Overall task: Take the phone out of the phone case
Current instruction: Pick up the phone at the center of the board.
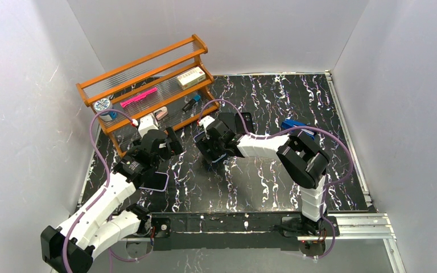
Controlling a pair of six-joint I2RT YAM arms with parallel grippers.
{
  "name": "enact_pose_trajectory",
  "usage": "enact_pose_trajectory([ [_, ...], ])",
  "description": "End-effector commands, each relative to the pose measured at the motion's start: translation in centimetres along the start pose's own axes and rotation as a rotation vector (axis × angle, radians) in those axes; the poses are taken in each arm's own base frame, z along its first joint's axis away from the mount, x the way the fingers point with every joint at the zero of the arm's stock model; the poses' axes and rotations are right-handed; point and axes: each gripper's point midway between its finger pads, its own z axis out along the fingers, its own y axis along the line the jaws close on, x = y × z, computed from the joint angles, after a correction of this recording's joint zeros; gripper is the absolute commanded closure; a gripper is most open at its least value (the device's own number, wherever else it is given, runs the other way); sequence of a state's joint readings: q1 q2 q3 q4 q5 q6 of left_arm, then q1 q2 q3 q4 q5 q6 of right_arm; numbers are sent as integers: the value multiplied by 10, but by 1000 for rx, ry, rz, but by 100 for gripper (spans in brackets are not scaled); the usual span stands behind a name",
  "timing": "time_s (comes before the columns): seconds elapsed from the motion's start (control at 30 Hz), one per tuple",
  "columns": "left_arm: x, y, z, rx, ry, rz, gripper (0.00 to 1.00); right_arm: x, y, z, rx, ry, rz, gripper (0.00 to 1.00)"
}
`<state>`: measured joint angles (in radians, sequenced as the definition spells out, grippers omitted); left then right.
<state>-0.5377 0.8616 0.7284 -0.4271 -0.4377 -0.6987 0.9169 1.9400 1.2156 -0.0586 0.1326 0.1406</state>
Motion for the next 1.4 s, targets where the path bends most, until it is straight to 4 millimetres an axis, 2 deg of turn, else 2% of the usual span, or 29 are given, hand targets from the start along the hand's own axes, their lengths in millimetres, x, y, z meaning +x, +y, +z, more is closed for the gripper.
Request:
enact_pose_trajectory([
  [0.0, -7, 1, 0, -20, -19, -32, 2, -4, 1, 7, 21, 3, -42, 2],
  [0.17, 0, -5, 4, 8, -1, -57, 2, -1, 4, 10, 19, 9, -65, 7],
  [0.23, 5, -7, 8, 16, 18, -62, 2, 1, 0, 11, 43, 11, -66, 10],
  [0.4, 20, -18, 16, 46, 80, -93, 2, -1, 7, 1, 2, -17, -45, 38],
  [0.5, 24, -25, 15, 89, 91, -165, 2, -4, 13, -12, -23, -40, 34, 48],
  [0.63, 30, -38, 12, 189, 89, -241, 2, 6, 23, -27, -72, -34, 153, 57],
  [0.83, 43, -52, 15, 262, 139, -301, 3, 25, 46, -48, -202, -52, 358, 66],
  [0.97, 51, -64, 17, 312, 185, -328, 6, 28, 55, -59, -274, -82, 455, 68],
  [1.17, 64, -81, 26, 366, 252, -345, 8, 27, 60, -62, -315, -109, 500, 71],
  [1.37, 85, -83, 41, 349, 316, -337, 11, 36, 63, -59, -338, -116, 528, 70],
])
